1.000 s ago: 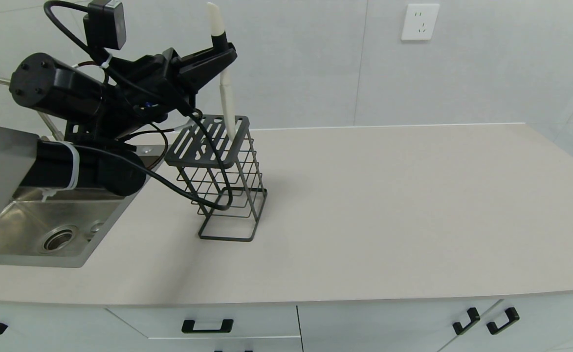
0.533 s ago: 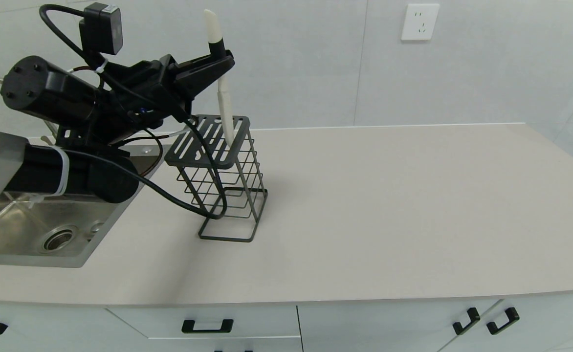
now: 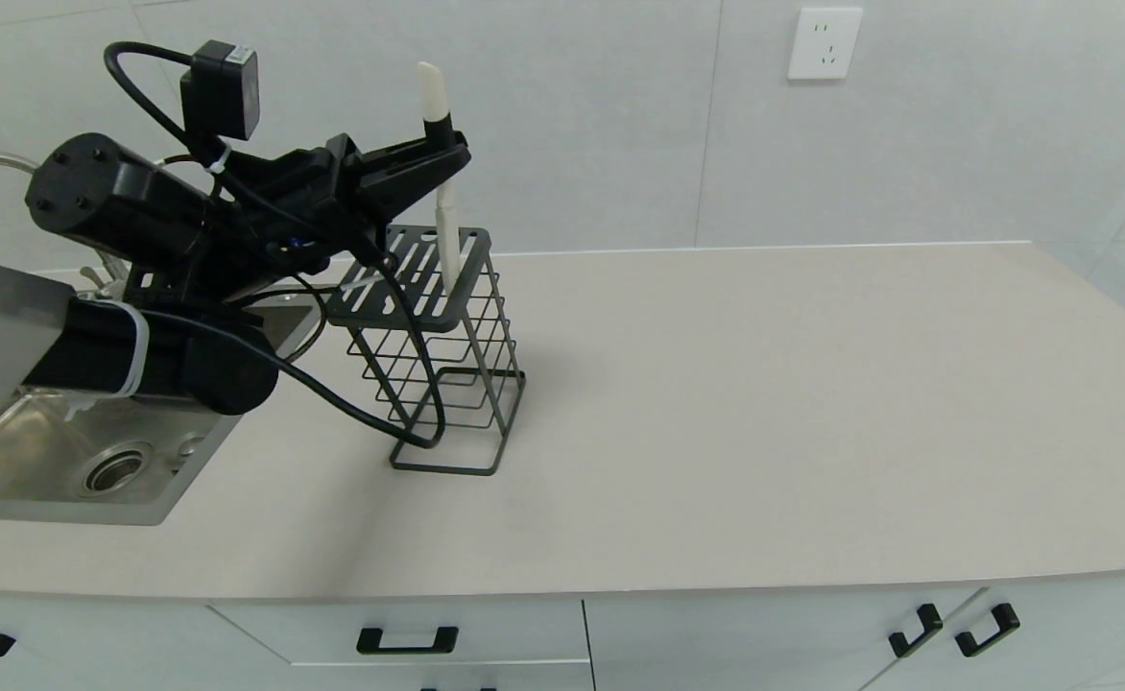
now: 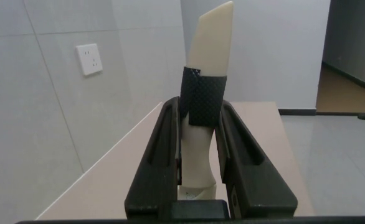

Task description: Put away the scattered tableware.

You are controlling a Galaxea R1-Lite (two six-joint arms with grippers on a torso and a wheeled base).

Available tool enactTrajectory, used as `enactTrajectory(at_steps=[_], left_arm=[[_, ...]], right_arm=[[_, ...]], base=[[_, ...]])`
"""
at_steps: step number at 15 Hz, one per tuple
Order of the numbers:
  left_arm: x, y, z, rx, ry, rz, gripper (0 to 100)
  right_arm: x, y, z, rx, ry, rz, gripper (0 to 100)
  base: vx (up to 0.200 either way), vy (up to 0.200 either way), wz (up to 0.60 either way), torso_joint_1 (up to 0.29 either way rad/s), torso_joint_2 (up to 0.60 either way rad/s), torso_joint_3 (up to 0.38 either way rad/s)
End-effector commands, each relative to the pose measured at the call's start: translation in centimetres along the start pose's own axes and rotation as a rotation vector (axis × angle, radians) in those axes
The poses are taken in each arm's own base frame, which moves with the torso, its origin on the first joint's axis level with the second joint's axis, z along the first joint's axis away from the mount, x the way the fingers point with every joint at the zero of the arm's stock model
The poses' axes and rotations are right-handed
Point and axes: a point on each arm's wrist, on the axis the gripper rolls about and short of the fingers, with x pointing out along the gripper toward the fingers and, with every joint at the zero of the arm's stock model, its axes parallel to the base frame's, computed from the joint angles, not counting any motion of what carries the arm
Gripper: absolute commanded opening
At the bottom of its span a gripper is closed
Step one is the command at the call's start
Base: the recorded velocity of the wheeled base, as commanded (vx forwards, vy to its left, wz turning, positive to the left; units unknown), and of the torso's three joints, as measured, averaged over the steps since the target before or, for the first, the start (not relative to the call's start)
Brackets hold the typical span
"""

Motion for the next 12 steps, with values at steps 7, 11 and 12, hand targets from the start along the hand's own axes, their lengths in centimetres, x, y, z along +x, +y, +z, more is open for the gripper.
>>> enactTrajectory(at_steps=[7, 11, 12], left_arm=[[-0.60, -0.36, -1.67, -0.026, 0.030, 0.015, 0], [-0.60, -0.36, -1.67, -0.017, 0.029, 0.017, 0], [-0.85, -0.26, -1.78, -0.013, 0.032, 0.026, 0]], right_arm=[[0.01, 0.00, 0.01, -0.001, 0.000, 0.000, 0], [0.01, 0.00, 0.01, -0.001, 0.000, 0.000, 0], [0.01, 0.00, 0.01, -0.001, 0.000, 0.000, 0]], base=[[0.000, 0.000, 0.00, 0.000, 0.00, 0.000], [0.000, 0.000, 0.00, 0.000, 0.00, 0.000], [0.000, 0.000, 0.00, 0.000, 0.00, 0.000]])
